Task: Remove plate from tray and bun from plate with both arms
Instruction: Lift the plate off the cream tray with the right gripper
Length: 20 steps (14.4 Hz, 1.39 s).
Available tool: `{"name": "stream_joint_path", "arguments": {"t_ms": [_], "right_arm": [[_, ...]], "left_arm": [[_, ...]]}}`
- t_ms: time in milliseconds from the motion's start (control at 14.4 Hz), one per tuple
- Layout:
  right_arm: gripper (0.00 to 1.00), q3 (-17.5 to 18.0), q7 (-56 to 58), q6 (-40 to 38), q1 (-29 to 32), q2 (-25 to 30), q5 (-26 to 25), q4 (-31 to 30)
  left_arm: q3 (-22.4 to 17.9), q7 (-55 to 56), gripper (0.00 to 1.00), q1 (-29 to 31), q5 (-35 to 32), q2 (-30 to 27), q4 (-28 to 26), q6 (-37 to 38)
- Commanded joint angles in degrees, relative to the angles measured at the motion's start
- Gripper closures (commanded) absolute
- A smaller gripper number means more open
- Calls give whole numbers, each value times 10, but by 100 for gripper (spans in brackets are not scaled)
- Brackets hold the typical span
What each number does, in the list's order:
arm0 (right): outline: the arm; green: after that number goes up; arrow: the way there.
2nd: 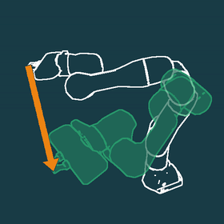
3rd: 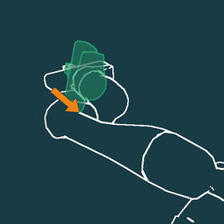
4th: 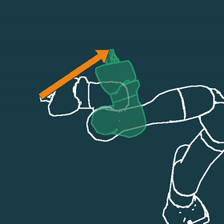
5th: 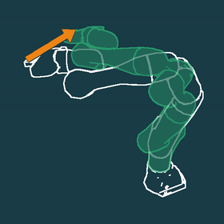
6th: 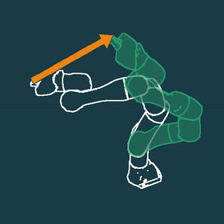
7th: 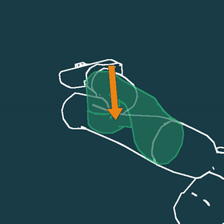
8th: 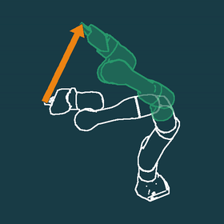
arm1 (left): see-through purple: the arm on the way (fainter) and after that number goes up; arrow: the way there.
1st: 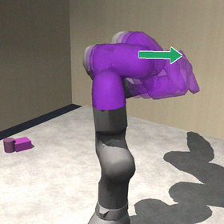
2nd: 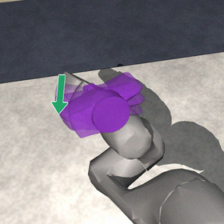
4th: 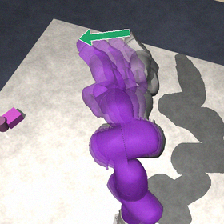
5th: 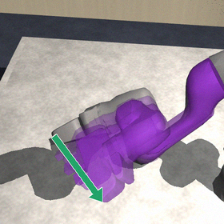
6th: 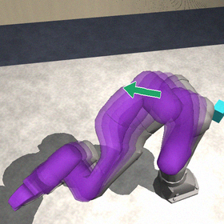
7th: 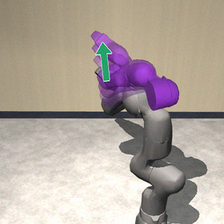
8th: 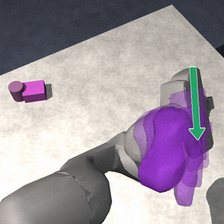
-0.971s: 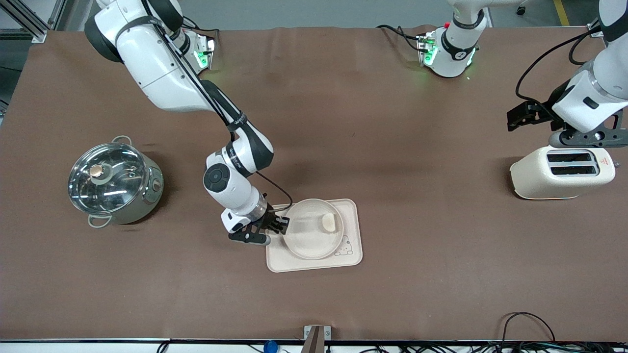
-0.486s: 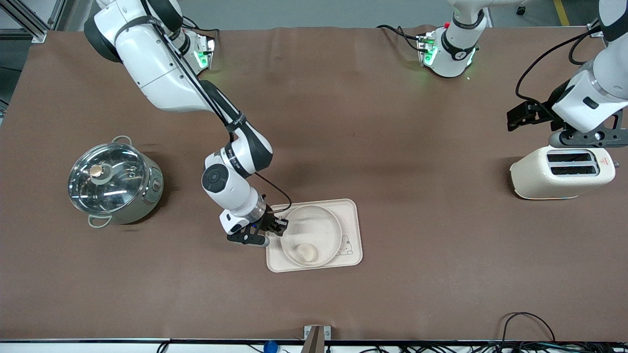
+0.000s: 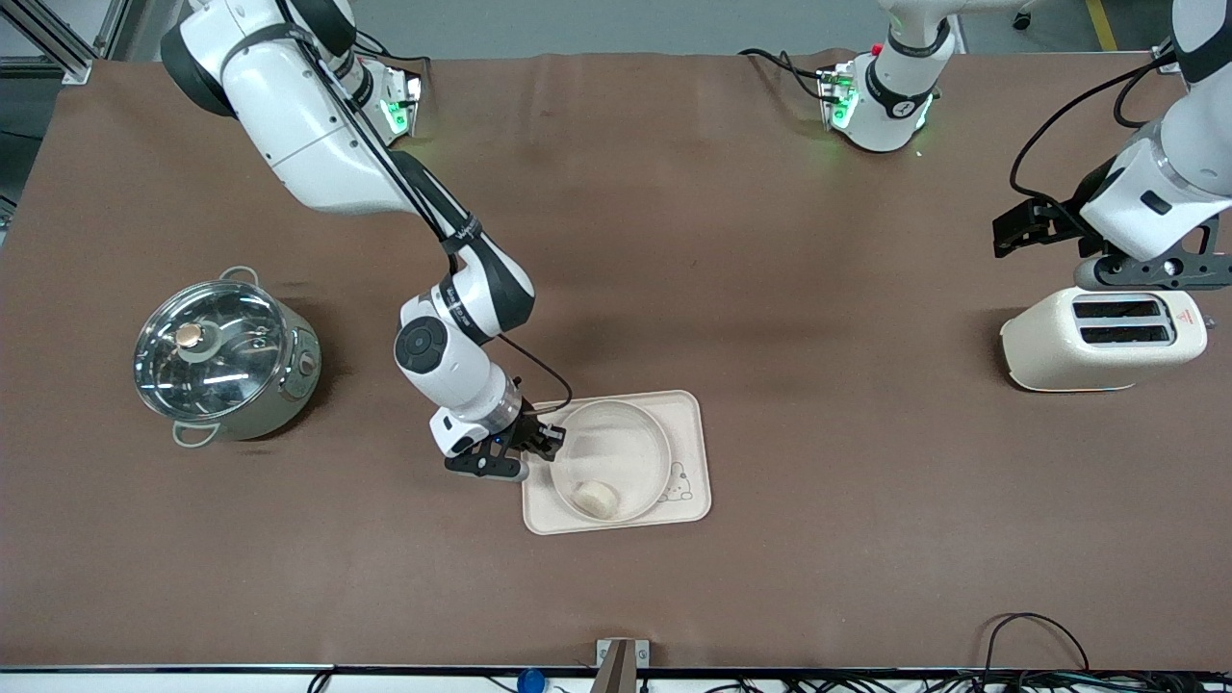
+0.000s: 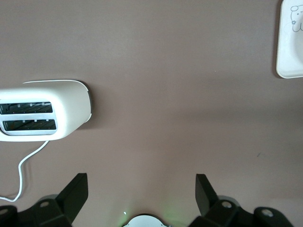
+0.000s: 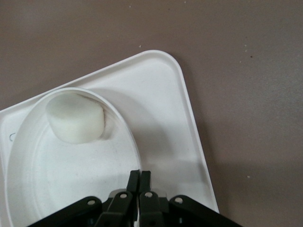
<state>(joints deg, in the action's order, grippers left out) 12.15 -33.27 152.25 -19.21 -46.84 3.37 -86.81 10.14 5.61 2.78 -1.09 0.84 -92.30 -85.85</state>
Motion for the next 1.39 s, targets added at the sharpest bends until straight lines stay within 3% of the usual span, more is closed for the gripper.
{"name": "stream_joint_path", "arguments": {"t_ms": [0, 208, 416, 832, 1318], "right_arm": [[100, 11, -7, -5, 11, 63, -5, -65], [100, 21, -4, 13, 17, 98, -5, -120], [100, 44, -5, 98, 20, 149, -5, -229], [100, 84, -5, 197, 22, 212, -5, -388], [100, 96, -2, 258, 20, 233, -6, -470]], "left_arm": [[1, -8, 0, 1, 7, -4, -5, -4], [1, -8, 0, 1, 7, -4, -6, -4], [3, -8, 0, 1, 7, -4, -10, -4], [6, 2, 0, -2, 7, -5, -10, -3], [44, 89, 0, -5, 7, -1, -10, -3]]}}
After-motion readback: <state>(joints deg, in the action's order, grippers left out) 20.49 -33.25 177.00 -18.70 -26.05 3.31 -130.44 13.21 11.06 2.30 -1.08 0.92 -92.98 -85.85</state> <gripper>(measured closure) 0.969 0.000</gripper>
